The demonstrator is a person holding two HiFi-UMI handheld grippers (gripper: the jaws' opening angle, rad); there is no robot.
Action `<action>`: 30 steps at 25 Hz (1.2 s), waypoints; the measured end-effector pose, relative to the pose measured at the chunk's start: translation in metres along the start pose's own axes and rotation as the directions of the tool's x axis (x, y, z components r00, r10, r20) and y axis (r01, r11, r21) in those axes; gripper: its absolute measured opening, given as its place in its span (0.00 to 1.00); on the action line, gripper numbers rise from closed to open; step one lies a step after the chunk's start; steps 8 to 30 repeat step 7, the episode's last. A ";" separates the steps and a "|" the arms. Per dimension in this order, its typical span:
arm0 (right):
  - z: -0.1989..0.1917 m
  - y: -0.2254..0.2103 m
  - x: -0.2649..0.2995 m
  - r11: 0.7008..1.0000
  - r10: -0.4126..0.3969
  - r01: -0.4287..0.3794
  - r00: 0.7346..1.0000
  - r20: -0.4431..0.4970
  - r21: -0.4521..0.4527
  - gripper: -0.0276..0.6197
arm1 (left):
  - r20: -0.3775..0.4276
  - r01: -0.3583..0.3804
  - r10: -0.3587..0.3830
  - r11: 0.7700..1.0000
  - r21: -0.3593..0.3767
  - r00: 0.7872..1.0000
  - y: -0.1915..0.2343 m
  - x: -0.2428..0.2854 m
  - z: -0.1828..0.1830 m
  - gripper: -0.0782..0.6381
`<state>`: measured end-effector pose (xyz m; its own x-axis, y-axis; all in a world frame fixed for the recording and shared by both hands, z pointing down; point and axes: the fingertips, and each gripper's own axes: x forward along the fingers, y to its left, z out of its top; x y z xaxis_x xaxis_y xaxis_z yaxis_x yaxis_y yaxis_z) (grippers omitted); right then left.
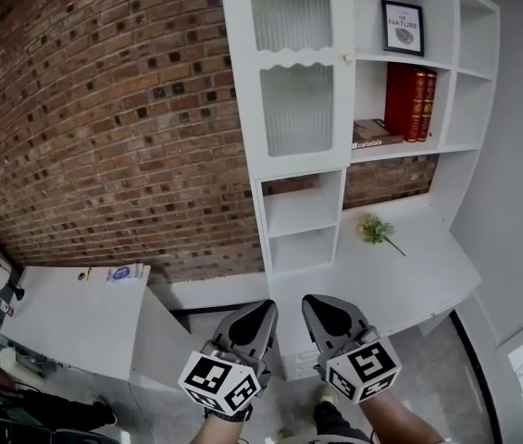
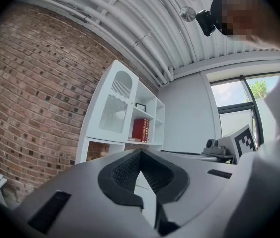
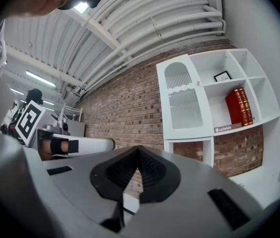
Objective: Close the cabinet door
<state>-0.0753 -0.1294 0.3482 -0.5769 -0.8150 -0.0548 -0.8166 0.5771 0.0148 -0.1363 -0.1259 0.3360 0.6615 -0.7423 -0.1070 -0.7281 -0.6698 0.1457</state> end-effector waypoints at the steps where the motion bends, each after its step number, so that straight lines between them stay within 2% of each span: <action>1: 0.000 0.000 0.001 1.000 0.002 -0.002 1.000 -0.001 0.001 0.07 | -0.001 -0.001 0.001 1.000 0.000 1.000 0.001 0.000 -0.001 0.12; 7: -0.002 -0.002 0.006 1.000 0.000 0.000 1.000 -0.003 0.028 0.07 | 0.000 -0.006 0.006 1.000 0.006 1.000 0.006 0.002 -0.001 0.12; 30: -0.002 -0.002 0.006 1.000 0.000 0.000 1.000 -0.003 0.028 0.07 | 0.000 -0.006 0.006 1.000 0.006 1.000 0.006 0.002 -0.001 0.12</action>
